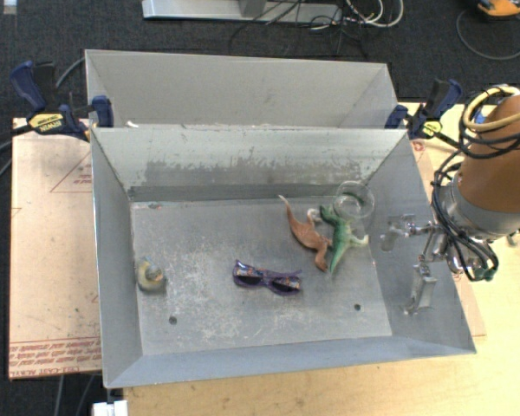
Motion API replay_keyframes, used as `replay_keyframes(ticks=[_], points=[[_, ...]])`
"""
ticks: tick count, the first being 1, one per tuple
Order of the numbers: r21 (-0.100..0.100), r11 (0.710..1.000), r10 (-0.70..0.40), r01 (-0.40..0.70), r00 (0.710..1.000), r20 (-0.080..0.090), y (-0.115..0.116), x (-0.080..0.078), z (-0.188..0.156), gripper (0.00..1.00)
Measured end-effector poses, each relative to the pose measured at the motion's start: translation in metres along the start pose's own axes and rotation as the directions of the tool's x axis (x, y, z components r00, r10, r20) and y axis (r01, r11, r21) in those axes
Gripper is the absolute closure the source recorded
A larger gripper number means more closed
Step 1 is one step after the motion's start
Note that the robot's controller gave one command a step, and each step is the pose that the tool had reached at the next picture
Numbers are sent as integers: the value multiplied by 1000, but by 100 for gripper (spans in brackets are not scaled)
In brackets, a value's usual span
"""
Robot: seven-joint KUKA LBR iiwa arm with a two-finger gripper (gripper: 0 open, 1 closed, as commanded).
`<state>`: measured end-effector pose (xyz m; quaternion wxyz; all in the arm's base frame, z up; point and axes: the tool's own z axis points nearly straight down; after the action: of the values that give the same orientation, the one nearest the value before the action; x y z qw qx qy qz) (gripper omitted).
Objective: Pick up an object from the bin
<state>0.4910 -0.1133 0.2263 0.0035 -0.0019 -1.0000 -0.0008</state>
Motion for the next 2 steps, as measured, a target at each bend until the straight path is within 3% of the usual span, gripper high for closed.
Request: replay_keyframes(ticks=[1, 2], points=[[2, 1000, -5, 5, 1000, 8, 1, -2, -4, 0], [1, 997, -76, 76, 997, 8, 28, -13, 108, 0]])
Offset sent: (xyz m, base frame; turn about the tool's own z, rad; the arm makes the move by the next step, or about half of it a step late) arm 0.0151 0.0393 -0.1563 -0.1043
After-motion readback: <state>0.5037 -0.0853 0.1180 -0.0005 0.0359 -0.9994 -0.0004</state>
